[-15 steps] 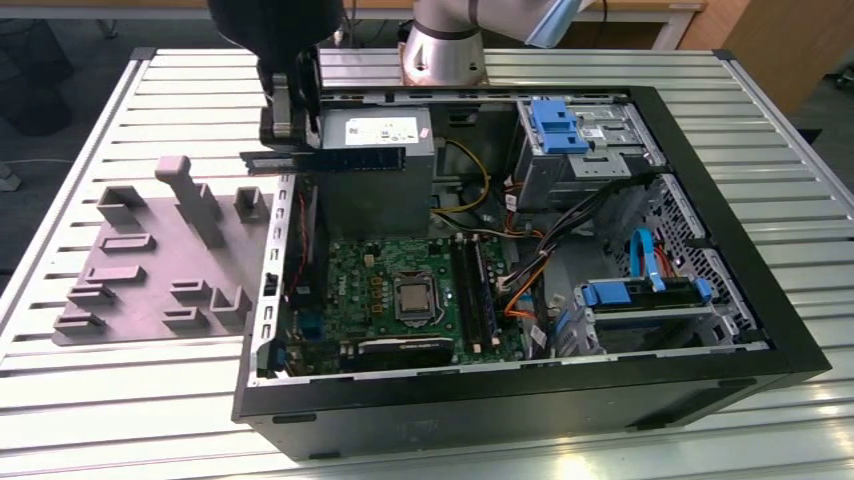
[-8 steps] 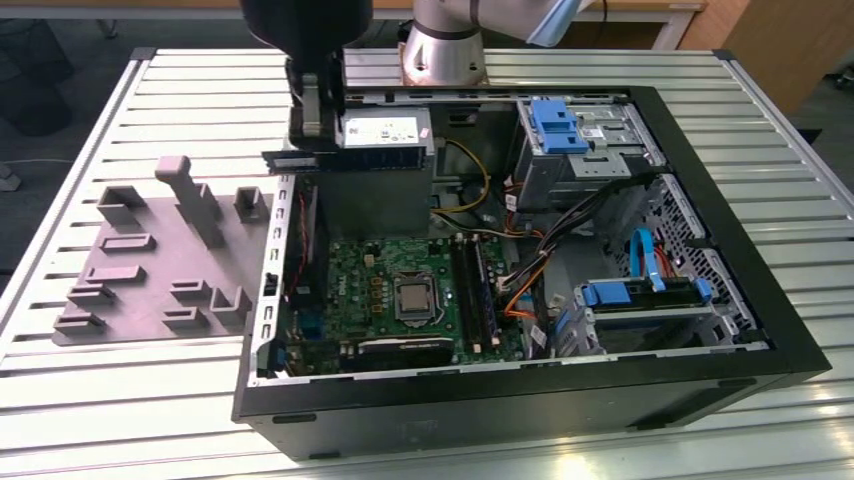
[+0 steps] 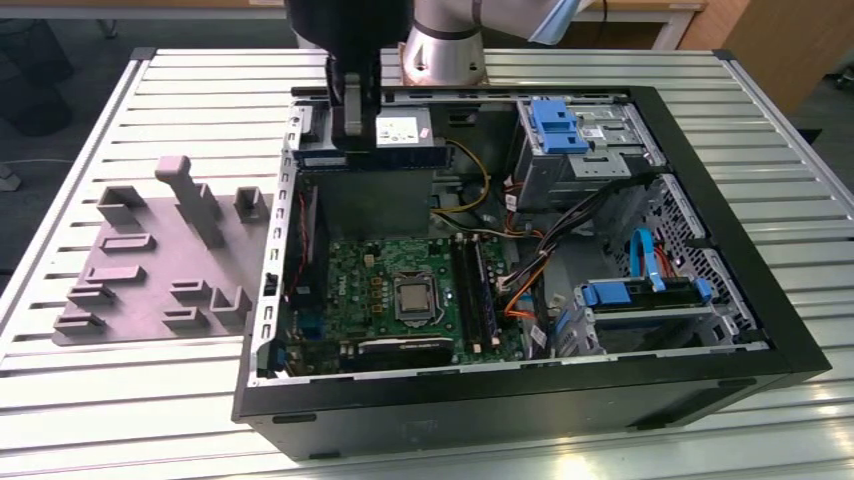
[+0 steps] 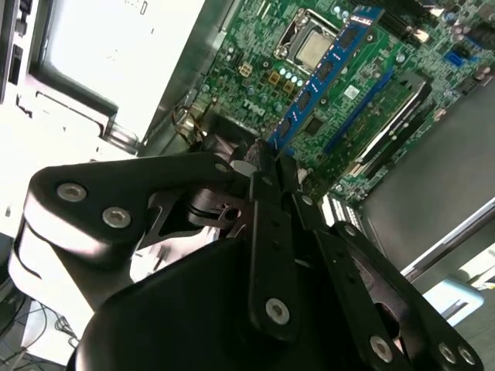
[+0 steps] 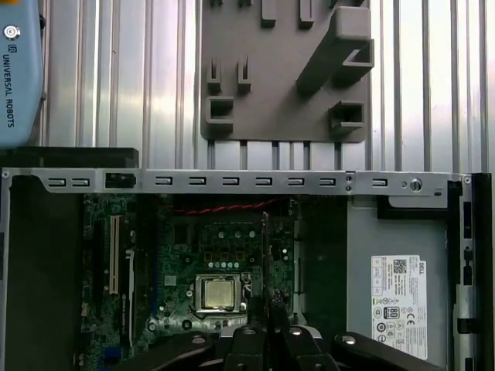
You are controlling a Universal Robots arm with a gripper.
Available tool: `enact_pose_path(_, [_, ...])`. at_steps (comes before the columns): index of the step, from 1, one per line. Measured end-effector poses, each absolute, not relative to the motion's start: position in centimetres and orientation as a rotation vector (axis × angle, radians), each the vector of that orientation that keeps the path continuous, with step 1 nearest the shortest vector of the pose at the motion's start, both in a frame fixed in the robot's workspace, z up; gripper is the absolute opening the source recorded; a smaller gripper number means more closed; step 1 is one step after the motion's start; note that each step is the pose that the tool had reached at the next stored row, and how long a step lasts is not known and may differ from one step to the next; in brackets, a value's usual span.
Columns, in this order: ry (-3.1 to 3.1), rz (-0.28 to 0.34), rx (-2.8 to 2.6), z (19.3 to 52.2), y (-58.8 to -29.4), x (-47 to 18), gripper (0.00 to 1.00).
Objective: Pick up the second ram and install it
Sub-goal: 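Pick up the second ram and move it above second insertion slot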
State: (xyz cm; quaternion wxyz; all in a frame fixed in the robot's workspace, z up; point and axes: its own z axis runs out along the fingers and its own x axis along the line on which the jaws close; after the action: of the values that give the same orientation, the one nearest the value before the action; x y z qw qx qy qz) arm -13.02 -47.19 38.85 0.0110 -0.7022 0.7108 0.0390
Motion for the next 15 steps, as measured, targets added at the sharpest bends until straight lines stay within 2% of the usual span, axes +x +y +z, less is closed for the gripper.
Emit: enact_pose_path(15, [2.243, 0.121, -2.164, 38.8, -47.2, -9.9, 0.14])
